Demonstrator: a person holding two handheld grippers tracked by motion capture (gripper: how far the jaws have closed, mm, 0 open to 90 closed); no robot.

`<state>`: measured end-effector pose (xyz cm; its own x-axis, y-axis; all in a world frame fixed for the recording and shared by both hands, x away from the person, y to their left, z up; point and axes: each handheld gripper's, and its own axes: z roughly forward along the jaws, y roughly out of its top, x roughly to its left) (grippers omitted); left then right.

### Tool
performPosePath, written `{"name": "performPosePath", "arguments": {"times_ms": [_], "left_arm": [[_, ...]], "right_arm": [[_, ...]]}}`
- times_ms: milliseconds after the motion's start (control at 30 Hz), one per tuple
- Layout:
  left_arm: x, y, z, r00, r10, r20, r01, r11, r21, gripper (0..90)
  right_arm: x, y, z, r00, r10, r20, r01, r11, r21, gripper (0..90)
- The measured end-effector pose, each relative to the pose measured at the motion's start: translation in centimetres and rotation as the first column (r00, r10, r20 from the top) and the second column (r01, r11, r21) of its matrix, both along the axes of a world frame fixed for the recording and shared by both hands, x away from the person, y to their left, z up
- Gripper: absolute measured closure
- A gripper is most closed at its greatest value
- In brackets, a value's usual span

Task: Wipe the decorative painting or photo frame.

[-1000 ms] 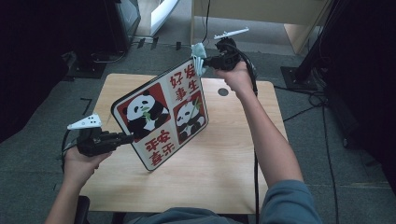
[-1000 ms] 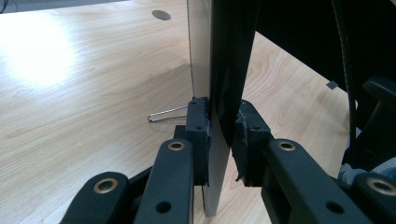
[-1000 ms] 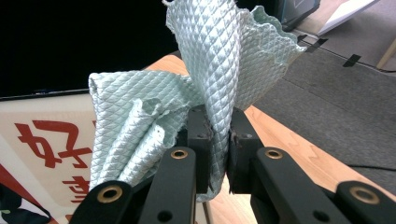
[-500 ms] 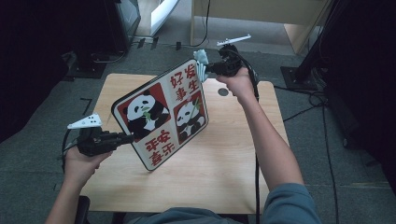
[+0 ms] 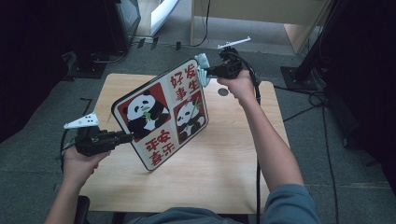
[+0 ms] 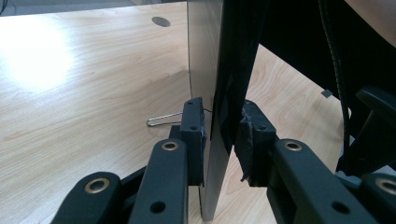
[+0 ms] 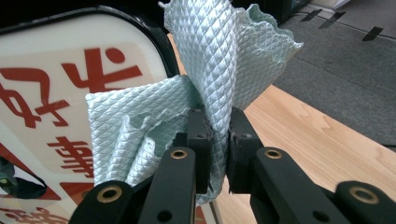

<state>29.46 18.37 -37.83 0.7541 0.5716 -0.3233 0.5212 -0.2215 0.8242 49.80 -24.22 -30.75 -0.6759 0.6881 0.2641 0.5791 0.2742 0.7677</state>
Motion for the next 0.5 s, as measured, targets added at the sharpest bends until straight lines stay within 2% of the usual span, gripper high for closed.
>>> {"name": "performPosePath", "arguments": {"times_ms": [100,267,333,500], "left_arm": [[0.0,0.0,0.0,1.0000,0.002,0.000,-0.002,1.0000,0.000,74.0],[0.1,0.0,0.0,1.0000,0.002,0.000,-0.002,1.0000,0.001,73.2],[0.1,0.0,0.0,0.9999,-0.007,-0.012,0.007,1.0000,-0.004,75.1],[0.0,0.0,0.1,1.0000,-0.002,-0.005,0.002,1.0000,-0.004,74.8]], "right_arm": [[-0.1,-0.3,-0.3,0.9999,-0.005,0.014,0.005,1.000,0.010,82.8],[0.0,-0.6,-1.1,0.9999,-0.009,-0.008,0.009,1.000,0.014,82.8],[0.0,-0.7,-1.4,0.9999,-0.005,-0.015,0.005,1.000,0.011,82.7],[0.1,-0.5,-1.6,0.9998,0.000,-0.022,0.000,1.000,0.003,82.7]]}}
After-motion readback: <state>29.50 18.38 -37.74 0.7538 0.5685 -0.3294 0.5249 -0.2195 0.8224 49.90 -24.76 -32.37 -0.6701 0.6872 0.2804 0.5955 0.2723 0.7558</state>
